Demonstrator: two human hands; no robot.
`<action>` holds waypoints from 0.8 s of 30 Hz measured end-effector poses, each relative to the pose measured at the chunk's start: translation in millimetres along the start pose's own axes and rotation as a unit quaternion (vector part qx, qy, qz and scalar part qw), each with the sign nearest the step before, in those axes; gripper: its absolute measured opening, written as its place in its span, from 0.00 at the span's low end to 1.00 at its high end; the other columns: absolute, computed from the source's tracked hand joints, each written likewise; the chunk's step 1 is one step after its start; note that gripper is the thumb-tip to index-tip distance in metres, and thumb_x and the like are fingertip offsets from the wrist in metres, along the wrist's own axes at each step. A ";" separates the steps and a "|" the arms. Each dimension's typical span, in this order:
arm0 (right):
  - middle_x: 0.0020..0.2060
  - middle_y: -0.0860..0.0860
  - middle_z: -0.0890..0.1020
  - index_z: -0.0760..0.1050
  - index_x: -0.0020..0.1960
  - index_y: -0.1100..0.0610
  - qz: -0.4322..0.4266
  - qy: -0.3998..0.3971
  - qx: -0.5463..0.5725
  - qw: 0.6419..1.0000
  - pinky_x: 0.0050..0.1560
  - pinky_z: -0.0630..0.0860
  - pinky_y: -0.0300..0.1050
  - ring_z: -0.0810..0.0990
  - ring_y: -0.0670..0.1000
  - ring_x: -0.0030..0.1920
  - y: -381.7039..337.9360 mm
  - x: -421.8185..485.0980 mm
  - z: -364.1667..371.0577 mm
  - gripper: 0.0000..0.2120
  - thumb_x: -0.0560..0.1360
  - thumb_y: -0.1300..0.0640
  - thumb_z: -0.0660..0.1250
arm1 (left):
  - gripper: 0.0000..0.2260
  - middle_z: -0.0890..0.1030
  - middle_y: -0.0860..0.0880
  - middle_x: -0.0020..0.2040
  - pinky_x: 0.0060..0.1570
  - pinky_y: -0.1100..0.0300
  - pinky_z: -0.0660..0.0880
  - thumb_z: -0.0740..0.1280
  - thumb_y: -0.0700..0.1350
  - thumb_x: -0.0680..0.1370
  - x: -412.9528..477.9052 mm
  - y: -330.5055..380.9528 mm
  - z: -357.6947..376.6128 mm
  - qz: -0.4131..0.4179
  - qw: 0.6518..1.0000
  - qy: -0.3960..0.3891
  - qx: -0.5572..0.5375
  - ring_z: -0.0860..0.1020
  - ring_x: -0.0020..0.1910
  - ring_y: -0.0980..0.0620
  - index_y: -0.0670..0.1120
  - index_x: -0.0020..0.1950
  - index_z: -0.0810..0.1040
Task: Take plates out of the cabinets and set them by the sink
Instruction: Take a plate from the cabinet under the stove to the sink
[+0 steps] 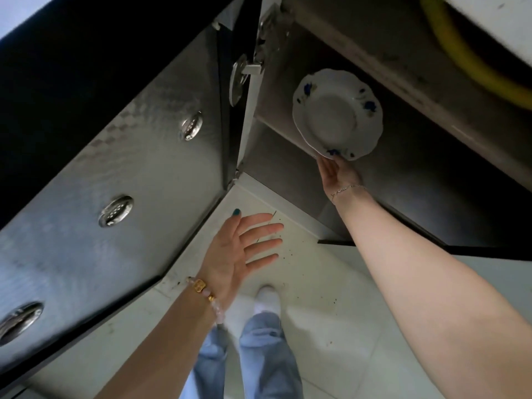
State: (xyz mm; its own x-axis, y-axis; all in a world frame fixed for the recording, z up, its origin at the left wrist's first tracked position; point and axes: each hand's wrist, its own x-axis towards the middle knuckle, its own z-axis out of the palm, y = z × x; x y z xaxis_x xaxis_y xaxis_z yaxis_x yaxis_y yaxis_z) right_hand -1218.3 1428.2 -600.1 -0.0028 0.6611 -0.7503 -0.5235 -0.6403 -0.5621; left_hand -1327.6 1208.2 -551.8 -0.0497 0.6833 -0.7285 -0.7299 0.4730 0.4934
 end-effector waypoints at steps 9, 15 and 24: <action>0.53 0.60 0.77 0.74 0.49 0.66 0.046 0.044 -0.056 0.996 0.58 0.74 0.46 0.77 0.57 0.54 10.1 -73.3 -28.4 0.06 0.76 0.72 0.59 | 0.22 0.84 0.47 0.53 0.54 0.50 0.75 0.49 0.54 0.81 -38.9 13.5 15.3 0.010 1.000 0.004 -0.011 0.82 0.50 0.48 0.46 0.56 0.78; 0.42 0.61 0.81 0.73 0.53 0.69 0.058 0.077 -0.091 0.991 0.34 0.81 0.39 0.83 0.51 0.32 37.8 -191.0 -61.6 0.10 0.75 0.75 0.57 | 0.21 0.85 0.49 0.46 0.54 0.50 0.73 0.47 0.53 0.81 -111.5 38.7 37.1 -0.001 1.000 0.020 -0.005 0.79 0.48 0.48 0.47 0.52 0.78; 0.38 0.56 0.85 0.78 0.47 0.66 0.051 0.034 -0.115 0.992 0.38 0.81 0.39 0.85 0.50 0.36 30.9 -362.4 -83.5 0.08 0.75 0.73 0.62 | 0.19 0.82 0.46 0.51 0.53 0.50 0.75 0.50 0.53 0.81 -232.9 89.8 50.8 0.059 0.998 0.020 0.004 0.80 0.44 0.49 0.44 0.56 0.76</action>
State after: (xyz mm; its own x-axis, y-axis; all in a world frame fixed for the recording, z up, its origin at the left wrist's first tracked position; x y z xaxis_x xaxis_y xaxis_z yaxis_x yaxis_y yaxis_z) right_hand -1162.3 1136.2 -374.7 0.0160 0.5658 -0.8244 -0.3157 -0.7795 -0.5411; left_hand -1346.9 1119.8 -313.7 -0.1625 0.7118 -0.6834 -0.7121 0.3948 0.5805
